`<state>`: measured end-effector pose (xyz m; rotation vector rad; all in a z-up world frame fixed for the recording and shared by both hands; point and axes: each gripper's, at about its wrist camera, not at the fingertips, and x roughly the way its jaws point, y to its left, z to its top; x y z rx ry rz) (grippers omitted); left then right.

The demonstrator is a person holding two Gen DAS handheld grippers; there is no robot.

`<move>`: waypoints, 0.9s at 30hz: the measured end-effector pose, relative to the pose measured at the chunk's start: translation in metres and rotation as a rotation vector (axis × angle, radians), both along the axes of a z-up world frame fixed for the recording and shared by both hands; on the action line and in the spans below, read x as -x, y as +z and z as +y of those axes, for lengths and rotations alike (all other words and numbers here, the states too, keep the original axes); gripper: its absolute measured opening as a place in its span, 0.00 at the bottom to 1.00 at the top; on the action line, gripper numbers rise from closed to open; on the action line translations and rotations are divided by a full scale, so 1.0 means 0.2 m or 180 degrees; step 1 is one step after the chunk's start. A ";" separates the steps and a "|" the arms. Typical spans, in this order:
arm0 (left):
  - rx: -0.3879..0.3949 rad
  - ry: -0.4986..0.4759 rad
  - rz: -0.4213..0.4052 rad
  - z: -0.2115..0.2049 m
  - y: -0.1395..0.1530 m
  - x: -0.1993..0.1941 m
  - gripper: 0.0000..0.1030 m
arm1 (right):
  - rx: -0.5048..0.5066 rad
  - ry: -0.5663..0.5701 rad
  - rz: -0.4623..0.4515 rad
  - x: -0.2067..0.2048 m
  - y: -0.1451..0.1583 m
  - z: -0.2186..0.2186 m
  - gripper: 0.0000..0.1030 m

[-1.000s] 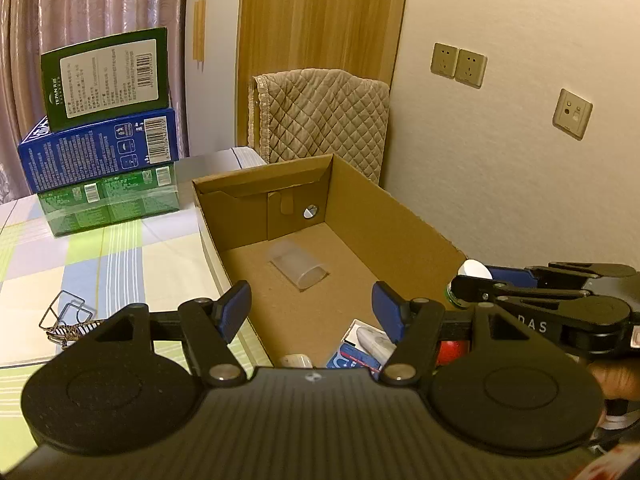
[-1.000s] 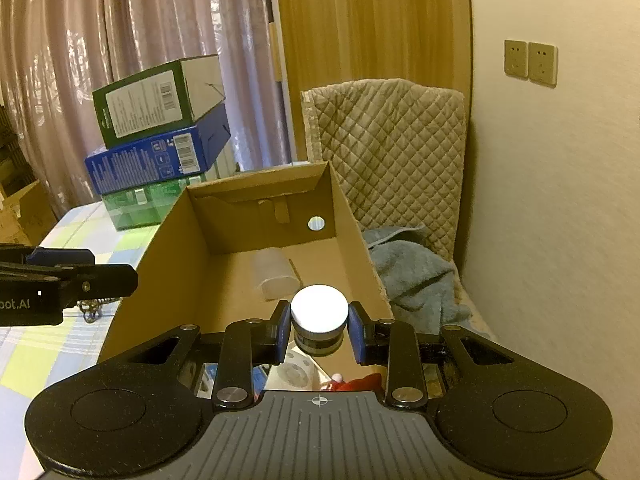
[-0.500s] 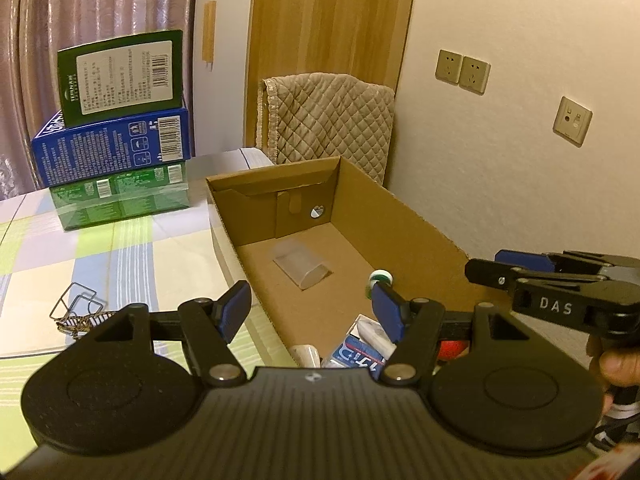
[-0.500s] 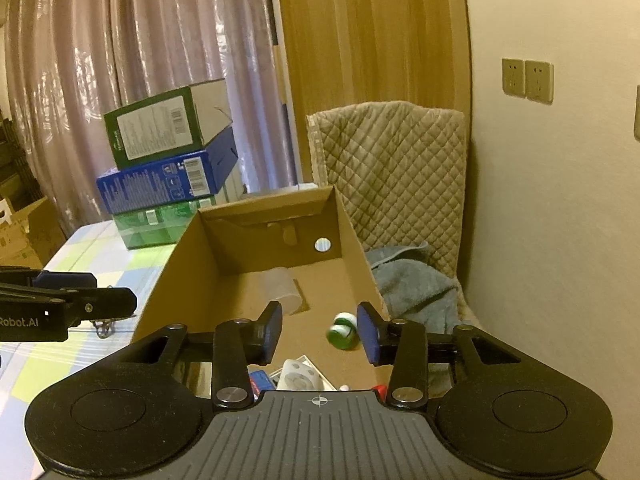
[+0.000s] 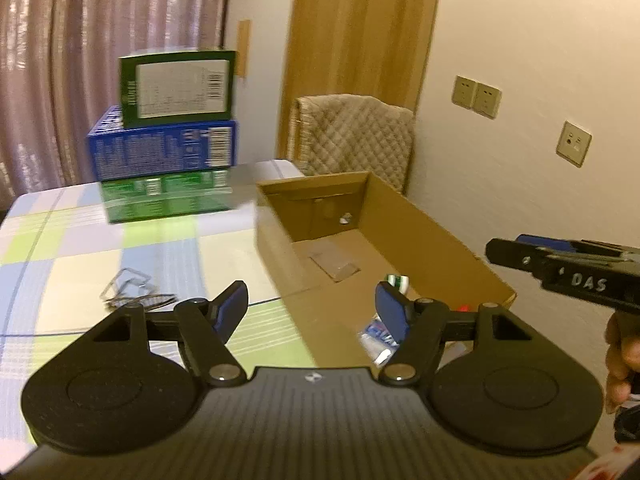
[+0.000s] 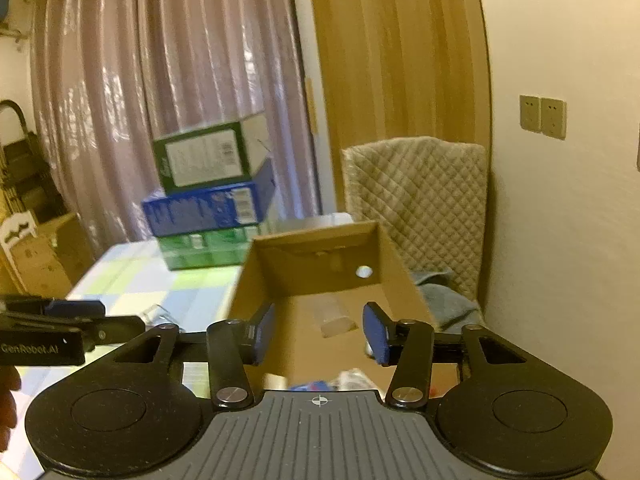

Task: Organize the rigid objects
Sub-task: 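Move both tools back toward the wire rack on the table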

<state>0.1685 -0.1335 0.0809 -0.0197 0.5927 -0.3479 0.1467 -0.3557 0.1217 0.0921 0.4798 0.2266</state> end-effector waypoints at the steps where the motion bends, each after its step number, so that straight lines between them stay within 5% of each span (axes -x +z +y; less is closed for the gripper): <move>1: 0.0008 0.0030 -0.0002 0.04 0.00 0.02 0.65 | -0.0013 0.0028 -0.0025 0.02 0.01 0.03 0.46; 13: -0.0070 0.0571 0.0018 0.59 -0.06 0.23 0.71 | -0.0093 0.0514 -0.0168 0.21 0.03 0.44 0.64; 27: -0.0226 0.0944 0.0104 0.96 -0.19 0.18 0.75 | 0.0006 0.0848 0.0055 0.14 -0.19 0.81 0.69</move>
